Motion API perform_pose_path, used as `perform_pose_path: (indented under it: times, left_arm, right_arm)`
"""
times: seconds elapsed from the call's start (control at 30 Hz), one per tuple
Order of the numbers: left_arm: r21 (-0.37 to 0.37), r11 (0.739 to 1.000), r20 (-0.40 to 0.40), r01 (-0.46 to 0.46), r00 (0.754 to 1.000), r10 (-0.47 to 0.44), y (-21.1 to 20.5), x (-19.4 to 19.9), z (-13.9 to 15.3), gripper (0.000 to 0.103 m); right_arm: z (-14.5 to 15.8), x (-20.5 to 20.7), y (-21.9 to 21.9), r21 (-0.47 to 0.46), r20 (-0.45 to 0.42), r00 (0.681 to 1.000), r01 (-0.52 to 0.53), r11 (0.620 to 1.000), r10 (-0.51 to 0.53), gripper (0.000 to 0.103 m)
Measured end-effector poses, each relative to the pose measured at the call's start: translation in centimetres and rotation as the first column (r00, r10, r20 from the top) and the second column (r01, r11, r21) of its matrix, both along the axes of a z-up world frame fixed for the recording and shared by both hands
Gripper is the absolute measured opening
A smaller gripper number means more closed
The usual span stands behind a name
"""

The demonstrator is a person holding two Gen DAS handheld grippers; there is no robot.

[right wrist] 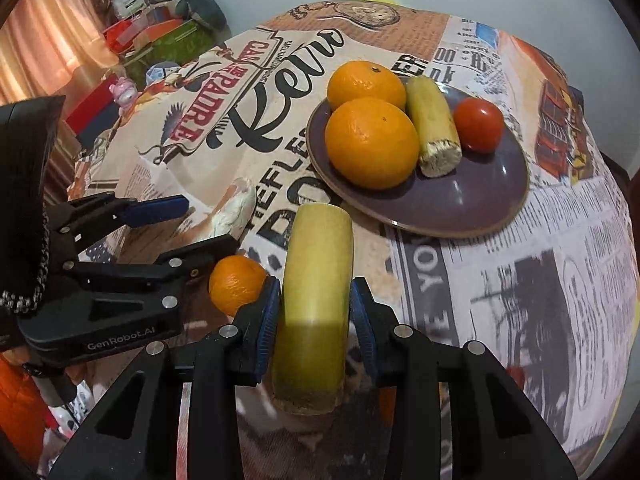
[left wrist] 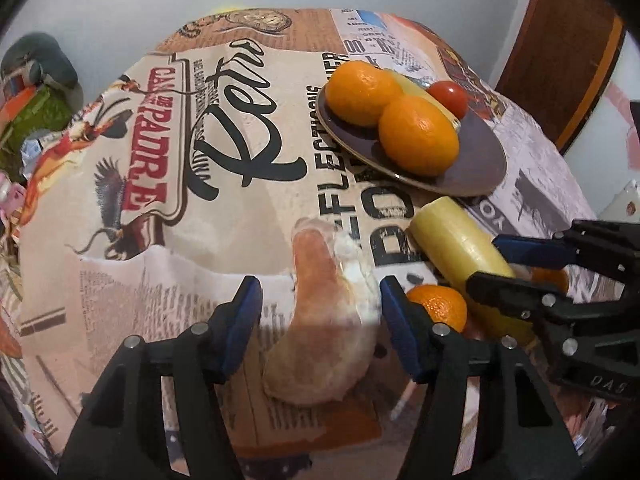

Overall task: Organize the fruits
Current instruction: 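Grasp the long yellow zucchini with the right gripper and lift it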

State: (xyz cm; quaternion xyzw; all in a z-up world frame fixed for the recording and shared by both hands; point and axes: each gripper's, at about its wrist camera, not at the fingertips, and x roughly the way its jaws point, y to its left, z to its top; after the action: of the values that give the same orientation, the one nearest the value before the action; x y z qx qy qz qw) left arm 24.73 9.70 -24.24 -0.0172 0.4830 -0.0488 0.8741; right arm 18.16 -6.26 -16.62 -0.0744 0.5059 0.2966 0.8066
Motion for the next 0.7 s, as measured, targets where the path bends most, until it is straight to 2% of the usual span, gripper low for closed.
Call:
perform_pose_path:
  times: [0.03,0.1,0.2,0.43,0.5,0.63,0.67,0.7]
  left_arm:
    - [-0.018,1.000,-0.006,-0.005,1.000,0.005,0.2,0.4,-0.1,0.062]
    - [-0.057,0.998,-0.012,-0.015,1.000,0.014,0.8,0.9,-0.5,0.054]
    - [-0.079,0.997,-0.007,-0.023,1.000,0.022,1.1,1.1,-0.7,0.049]
    - [-0.067,0.997,0.006,-0.036,0.999,0.036,1.1,0.6,0.2,0.045]
    - [-0.045,0.998,0.035,-0.034,0.999,0.035,1.0,0.1,1.0,0.044]
    - [-0.046,0.999,0.085,-0.019,0.996,0.023,0.8,-0.9,2.8,0.041]
    - [-0.058,0.998,0.093,-0.015,0.995,0.020,0.7,-1.2,3.2,0.029]
    - [-0.064,0.998,0.094,-0.015,0.995,0.021,0.7,-1.2,3.5,0.023]
  right_arm:
    - [0.0,0.2,0.2,-0.004,-0.001,1.000,-0.009,1.000,0.009,0.034]
    - [-0.2,0.6,0.4,-0.012,-0.006,1.000,-0.027,1.000,0.027,0.035]
    - [-0.5,1.1,0.7,-0.015,-0.012,0.999,-0.041,0.999,0.040,0.036]
    - [-0.4,1.1,0.7,-0.005,0.014,0.999,-0.034,0.999,0.034,0.036]
    - [-0.2,0.8,0.6,-0.012,0.036,0.999,-0.028,1.000,0.028,0.036]
    - [0.9,0.3,-0.3,0.026,0.060,0.998,-0.015,1.000,0.013,0.035]
    - [1.3,0.1,-0.6,0.035,0.067,0.998,-0.010,0.999,0.008,0.035]
    - [1.5,0.1,-0.8,0.040,0.073,0.997,-0.005,0.999,0.002,0.035]
